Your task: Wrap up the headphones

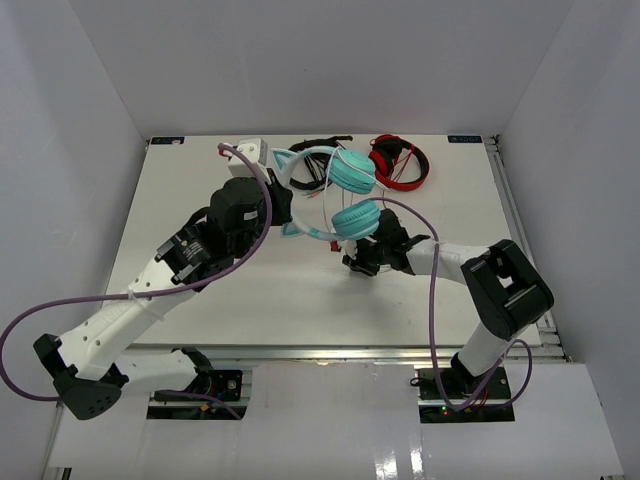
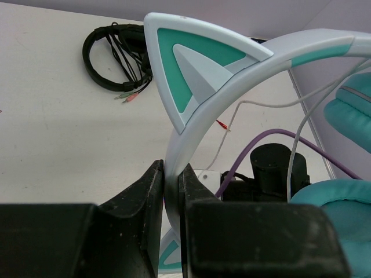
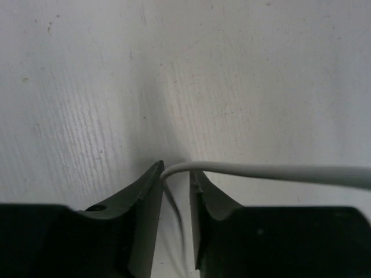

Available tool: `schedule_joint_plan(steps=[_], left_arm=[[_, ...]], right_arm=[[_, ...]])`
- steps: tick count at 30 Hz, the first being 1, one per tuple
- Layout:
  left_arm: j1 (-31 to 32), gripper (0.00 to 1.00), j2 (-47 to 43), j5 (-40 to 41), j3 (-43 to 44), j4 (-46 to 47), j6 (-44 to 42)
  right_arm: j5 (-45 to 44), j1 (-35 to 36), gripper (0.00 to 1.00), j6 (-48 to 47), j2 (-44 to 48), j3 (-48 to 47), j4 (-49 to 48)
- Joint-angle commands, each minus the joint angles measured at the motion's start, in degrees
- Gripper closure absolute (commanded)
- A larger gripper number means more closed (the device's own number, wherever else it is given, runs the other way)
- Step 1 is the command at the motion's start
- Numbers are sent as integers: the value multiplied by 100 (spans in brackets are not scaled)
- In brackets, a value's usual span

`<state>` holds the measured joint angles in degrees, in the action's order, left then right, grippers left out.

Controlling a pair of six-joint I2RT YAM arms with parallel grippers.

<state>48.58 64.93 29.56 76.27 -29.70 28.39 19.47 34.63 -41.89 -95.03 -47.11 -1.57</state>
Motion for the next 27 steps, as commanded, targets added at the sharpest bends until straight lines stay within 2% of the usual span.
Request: schedule_joint_plan(steps=[1, 3, 7, 11, 16, 21, 27], left_arm=[[-6, 100, -340, 49, 305, 377, 292], [-6, 100, -377, 140, 273, 359, 336], [-6, 100, -498, 470, 125, 319, 533], [-8, 100, -655, 854, -9, 347, 810], [-15, 100, -656, 1166, -72, 632, 983], [-15, 100, -524, 1398, -176, 1036, 1206], [-30, 100, -300, 1872, -161, 1513, 1096]], right_arm=[[197, 79, 81, -217, -202, -384, 556], [223, 87, 92, -206, -173, -385, 579], [419, 71, 92, -212, 351, -129, 570], [764, 77, 92, -290, 1347, 294, 621], [1042, 143, 92, -548, 2331, 601, 1138], [956, 326, 92, -787, 2930, 487, 1867], [286, 402, 92, -812, 3255, 43, 2341]])
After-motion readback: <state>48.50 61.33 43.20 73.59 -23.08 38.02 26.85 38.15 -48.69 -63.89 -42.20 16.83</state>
